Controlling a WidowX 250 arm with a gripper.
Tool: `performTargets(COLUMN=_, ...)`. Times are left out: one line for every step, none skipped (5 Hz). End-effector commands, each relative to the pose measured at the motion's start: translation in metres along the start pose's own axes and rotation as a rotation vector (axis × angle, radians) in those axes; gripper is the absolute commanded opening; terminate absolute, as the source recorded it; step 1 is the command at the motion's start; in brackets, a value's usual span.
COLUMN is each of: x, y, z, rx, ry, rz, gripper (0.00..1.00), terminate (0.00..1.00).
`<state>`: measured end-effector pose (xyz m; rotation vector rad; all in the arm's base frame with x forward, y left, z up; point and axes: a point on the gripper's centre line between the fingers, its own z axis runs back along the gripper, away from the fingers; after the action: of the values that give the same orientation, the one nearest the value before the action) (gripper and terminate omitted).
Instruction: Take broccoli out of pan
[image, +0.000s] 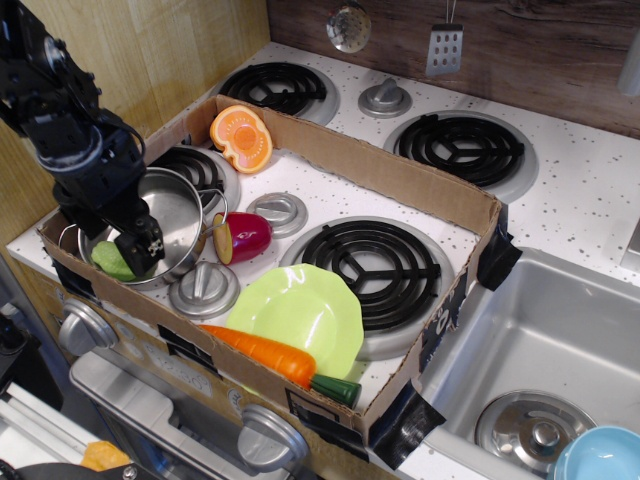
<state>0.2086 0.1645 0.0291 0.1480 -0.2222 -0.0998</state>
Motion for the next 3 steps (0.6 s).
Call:
performTargets(x=0.0239, y=0.0128, z=-0.0078, rx=0.004, ry=-0.056, rz=-0.025, gripper=1.00, terminate=0.00)
performTargets(x=0.0220, y=0.0103, z=-0.0132, rx=-0.020, ry=-0.060, rz=-0.019, gripper=1.00, terminate=0.00)
performTargets(x=0.0172, y=0.0066, z=-0.0111, rx=-0.015, ry=-0.061, rz=-0.006, gripper=1.00, terminate=0.00)
